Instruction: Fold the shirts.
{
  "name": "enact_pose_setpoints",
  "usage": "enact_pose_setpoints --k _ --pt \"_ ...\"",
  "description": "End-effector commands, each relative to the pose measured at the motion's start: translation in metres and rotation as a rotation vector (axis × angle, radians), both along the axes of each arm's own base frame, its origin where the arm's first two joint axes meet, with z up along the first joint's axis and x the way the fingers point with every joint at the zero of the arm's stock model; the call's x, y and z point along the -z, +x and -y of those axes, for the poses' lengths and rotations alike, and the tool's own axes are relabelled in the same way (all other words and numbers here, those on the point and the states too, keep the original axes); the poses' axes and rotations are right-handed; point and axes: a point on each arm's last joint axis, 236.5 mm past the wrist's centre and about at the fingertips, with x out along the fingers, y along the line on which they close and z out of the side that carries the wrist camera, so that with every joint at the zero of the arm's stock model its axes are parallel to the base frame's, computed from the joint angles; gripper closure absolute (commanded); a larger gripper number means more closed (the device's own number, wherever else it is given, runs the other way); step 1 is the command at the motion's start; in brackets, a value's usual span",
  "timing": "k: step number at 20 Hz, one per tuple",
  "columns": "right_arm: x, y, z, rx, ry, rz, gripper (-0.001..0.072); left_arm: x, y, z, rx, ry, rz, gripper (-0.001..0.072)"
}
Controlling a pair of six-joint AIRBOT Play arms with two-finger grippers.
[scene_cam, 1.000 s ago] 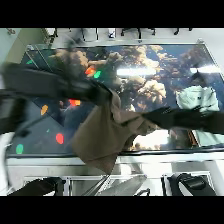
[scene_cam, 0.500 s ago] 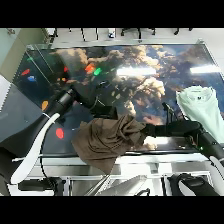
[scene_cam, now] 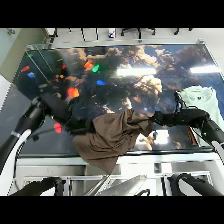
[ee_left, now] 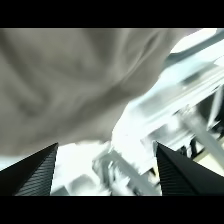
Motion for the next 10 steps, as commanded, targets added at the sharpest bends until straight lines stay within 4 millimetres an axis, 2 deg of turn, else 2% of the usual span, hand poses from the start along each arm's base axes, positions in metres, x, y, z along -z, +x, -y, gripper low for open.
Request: enact_pose_setpoints --k 1,3,6,8,10 --pt "0.013 0.009 0.008 0.022 -0.019 -0.005 0.0691 0.035 -0.064 -0.025 -0.064 0.060 -0.095 0.0048" --pt "0.015 0.010 0.009 0.026 -0.020 -0.010 0.0691 0.052 -0.072 -0.028 -0.133 0.065 -0.066 0.0048" --pt "0.015 0.010 0.009 0.025 -0.020 -0.010 0.0691 0.067 -0.061 -0.018 -0.252 0.008 -0.004 0.0048" --pt "0.015 0.010 0.009 0.025 -0.020 -0.010 0.0691 0.076 -0.062 -0.008 -0.295 -0.030 -0.046 0.0048" --pt "0.015 0.010 0.009 0.025 -0.020 -0.010 0.0691 0.088 -0.069 -0.007 -0.277 -0.020 -0.104 0.0048"
